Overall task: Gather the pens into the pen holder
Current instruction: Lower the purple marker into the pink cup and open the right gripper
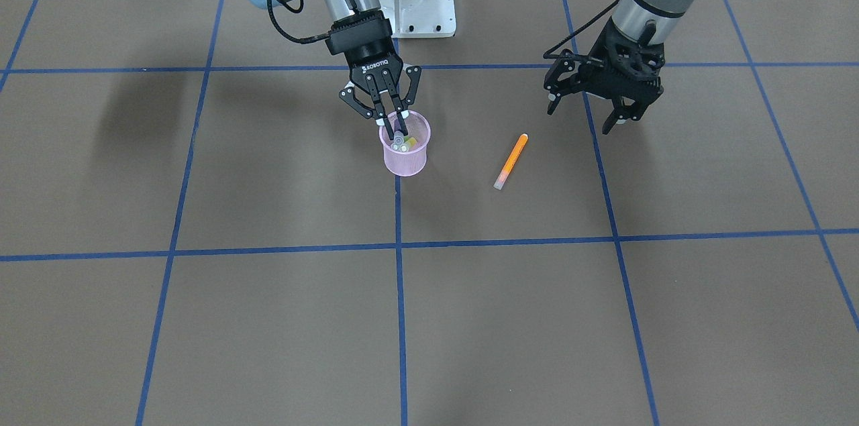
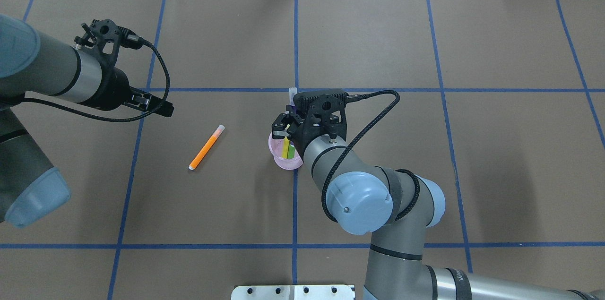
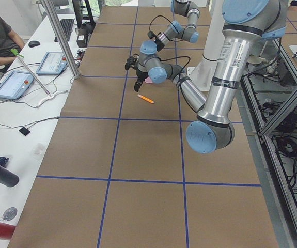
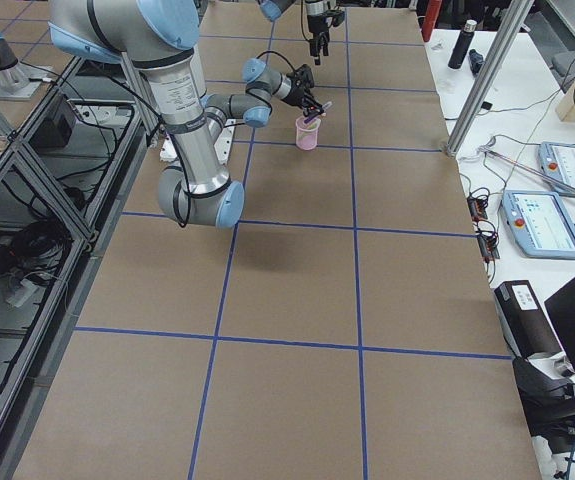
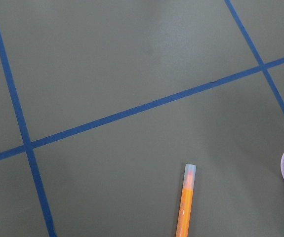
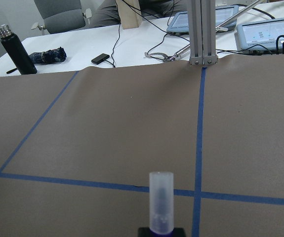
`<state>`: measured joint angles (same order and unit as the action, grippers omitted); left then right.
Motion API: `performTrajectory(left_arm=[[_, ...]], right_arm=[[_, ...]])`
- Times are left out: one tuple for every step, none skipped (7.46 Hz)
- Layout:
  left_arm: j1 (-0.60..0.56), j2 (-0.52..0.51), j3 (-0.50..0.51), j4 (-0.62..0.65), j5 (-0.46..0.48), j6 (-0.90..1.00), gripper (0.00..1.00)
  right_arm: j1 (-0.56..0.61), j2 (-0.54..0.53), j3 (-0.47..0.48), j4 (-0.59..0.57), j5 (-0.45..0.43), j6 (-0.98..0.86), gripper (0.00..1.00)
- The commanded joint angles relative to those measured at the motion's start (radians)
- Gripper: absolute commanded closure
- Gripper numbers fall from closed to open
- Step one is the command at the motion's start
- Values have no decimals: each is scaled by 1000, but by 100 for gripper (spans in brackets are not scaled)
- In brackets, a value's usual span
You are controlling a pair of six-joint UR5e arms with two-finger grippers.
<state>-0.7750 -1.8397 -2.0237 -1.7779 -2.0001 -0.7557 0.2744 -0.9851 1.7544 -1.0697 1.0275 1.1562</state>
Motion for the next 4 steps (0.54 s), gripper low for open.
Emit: performTrajectory(left_arm=[[3,-1,5,0,1,-1,1],[5,-6,17,0,4,-1,1],[6,-12,28,3,6,-1,1],[6,-15,31,5,6,-1,1]], right_arm=[[-14,-4,8,4,-1,14,84],[-9,-10,17,5,-4,17,64],[-8,-18,26,4,-12,17,42],[-8,-23,36,5,-14,19,0]])
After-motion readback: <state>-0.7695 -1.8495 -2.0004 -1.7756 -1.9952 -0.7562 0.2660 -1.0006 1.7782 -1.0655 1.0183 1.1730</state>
